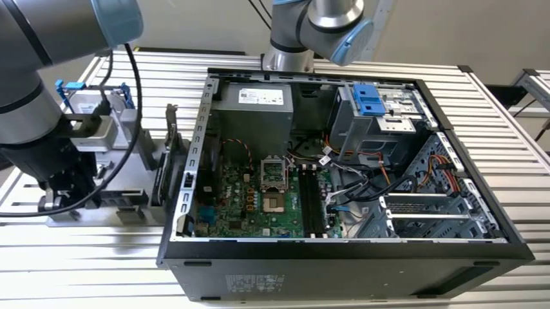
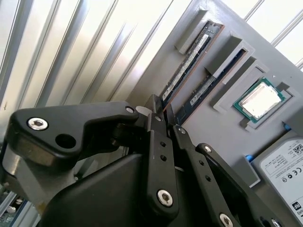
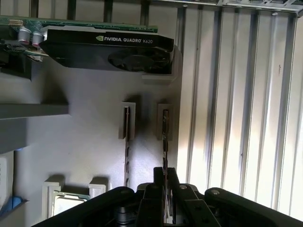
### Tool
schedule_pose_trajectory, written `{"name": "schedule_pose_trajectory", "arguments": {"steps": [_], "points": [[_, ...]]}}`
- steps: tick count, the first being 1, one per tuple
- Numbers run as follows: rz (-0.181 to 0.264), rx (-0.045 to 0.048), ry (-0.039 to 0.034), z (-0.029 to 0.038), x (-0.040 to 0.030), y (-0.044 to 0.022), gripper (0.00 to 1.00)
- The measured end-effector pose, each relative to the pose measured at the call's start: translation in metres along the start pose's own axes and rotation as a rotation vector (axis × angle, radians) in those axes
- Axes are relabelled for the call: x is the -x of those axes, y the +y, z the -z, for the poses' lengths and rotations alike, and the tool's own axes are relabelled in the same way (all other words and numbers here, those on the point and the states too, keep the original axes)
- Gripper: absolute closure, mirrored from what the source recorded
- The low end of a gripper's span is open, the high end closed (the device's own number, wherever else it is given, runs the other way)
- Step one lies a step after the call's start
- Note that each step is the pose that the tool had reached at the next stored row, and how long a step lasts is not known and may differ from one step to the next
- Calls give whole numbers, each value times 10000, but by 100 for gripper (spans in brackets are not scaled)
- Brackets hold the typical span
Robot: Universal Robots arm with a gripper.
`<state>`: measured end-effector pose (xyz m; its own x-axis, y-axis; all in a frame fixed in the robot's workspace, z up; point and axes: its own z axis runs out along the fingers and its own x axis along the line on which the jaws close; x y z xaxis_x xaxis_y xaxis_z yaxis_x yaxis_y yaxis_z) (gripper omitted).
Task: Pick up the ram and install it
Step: 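Pick up the ram and move it above insertion slot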
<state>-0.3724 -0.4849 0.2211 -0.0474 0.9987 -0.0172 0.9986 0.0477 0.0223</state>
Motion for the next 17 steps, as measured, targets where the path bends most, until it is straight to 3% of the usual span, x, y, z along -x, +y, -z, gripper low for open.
{"name": "schedule_pose_trajectory", "arguments": {"steps": [17], "points": [[0,0,0,124,2,3,100]]}}
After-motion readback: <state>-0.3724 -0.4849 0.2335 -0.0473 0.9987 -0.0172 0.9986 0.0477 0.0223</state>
